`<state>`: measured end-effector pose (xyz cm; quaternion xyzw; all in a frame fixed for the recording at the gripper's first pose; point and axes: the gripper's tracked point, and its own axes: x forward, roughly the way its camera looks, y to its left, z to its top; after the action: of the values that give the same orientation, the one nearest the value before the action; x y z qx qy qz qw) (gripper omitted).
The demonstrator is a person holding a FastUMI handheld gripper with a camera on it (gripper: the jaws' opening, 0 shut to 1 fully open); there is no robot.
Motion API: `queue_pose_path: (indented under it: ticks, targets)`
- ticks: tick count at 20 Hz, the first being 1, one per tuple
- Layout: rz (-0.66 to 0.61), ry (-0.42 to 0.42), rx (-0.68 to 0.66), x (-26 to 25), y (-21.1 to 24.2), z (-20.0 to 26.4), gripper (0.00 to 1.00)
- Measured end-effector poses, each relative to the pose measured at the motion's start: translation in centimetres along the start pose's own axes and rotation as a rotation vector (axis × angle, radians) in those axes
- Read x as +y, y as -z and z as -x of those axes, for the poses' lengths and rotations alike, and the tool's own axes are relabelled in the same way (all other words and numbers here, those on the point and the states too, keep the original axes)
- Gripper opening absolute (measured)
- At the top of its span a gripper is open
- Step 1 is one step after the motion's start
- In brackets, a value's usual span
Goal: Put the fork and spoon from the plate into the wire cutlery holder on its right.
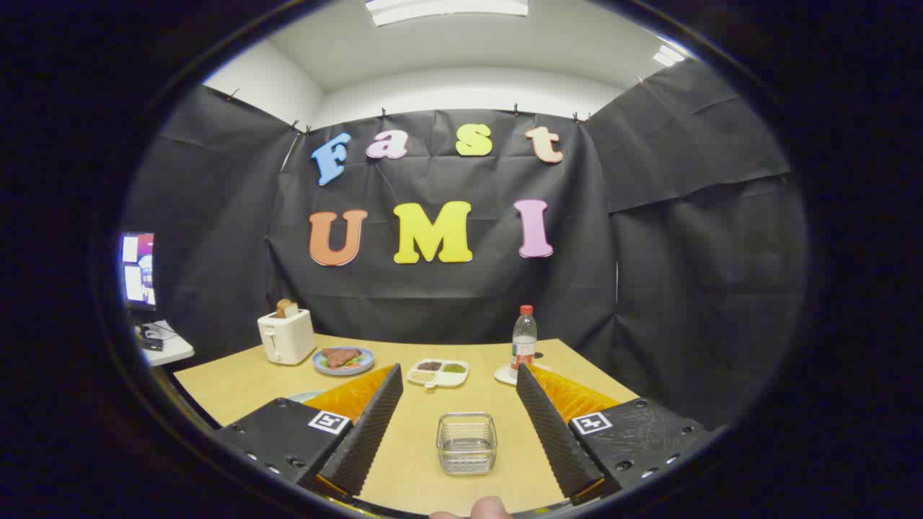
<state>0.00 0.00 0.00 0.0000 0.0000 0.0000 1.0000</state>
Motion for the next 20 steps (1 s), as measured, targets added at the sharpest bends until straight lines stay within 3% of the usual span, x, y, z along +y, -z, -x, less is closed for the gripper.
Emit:
queue_pose_path:
  ticks: [20]
  targets:
    - [0.016,-0.057,0.041,5.0,0.5,-0.5,0.96]
